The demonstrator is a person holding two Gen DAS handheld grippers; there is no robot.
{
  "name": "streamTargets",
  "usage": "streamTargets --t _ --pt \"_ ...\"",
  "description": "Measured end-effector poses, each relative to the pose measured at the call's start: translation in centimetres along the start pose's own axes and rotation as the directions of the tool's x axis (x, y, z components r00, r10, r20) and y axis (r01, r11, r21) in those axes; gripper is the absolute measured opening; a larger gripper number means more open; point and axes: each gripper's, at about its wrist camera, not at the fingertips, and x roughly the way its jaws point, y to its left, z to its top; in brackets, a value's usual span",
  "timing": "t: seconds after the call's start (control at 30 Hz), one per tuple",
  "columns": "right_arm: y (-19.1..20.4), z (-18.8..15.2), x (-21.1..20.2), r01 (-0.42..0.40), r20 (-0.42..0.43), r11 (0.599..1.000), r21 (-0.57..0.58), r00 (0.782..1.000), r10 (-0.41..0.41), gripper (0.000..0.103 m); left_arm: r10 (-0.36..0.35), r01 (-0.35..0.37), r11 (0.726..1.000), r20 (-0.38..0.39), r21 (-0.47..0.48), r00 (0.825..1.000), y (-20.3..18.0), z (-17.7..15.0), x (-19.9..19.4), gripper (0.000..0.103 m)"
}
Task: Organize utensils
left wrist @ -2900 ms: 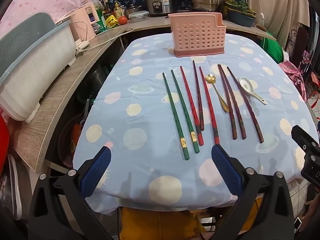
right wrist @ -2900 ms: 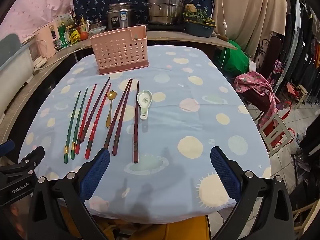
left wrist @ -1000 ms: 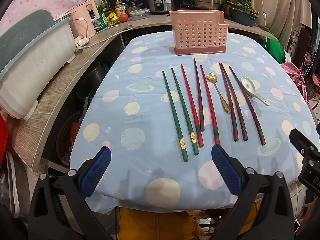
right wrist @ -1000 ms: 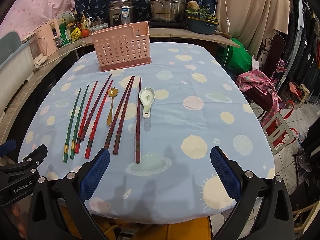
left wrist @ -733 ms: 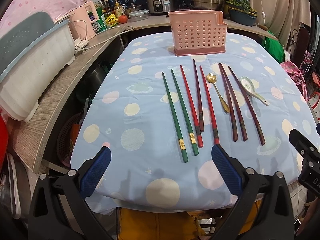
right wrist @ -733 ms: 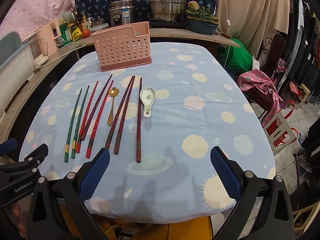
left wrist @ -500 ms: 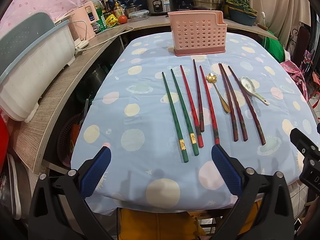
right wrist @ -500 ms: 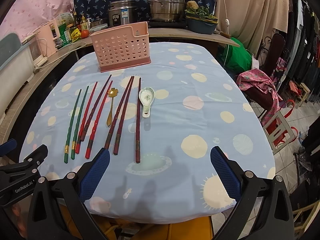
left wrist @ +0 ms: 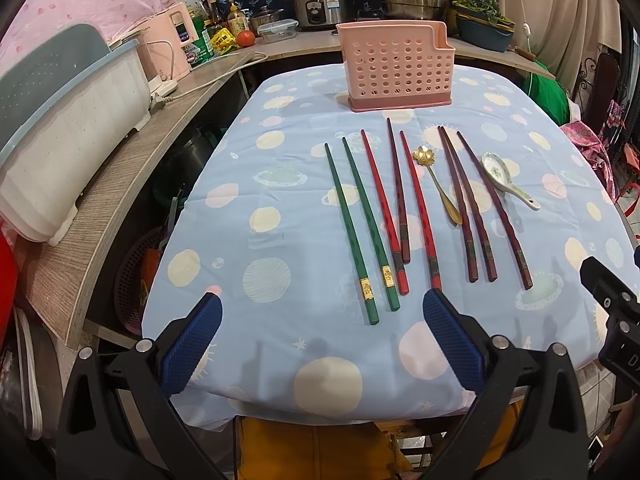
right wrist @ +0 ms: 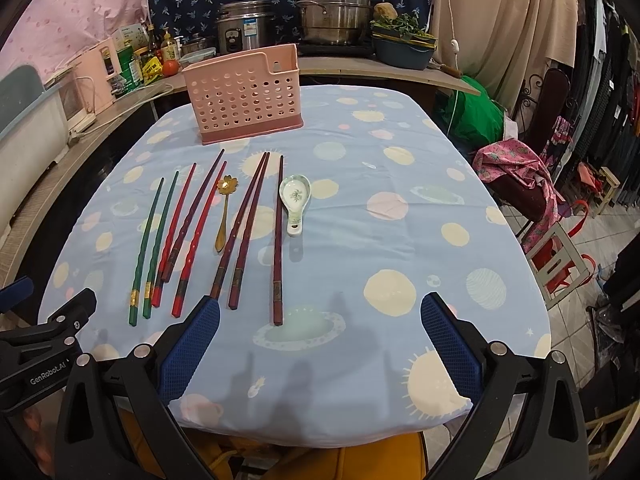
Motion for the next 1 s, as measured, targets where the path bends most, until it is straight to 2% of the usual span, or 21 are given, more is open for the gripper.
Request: streamTargets --t 0.47,0.87,1.0 --pt "-0.2 0.1 0.6 -0.003 -0.006 1.000 0.005 1.000 0.003 0.096 -0.012 0.011 1.000 -0.022 -0.008 1.000 0.7 0.1 1.4 0.096" --pt "-0.4 0.4 2.8 -0.001 -0.029 1.000 0.017 1.000 0.002 0.096 -0.009 0.005 0.999 -0.083 -0.050 0.997 2.0 0.5 5.6 0.095" --pt "-0.3 0.5 3.4 -0.001 -0.036 1.000 0.020 0.999 0.001 0.096 -0.026 0.020 0.998 -0.114 -0.055 0.993 1.9 0.6 7.3 0.091"
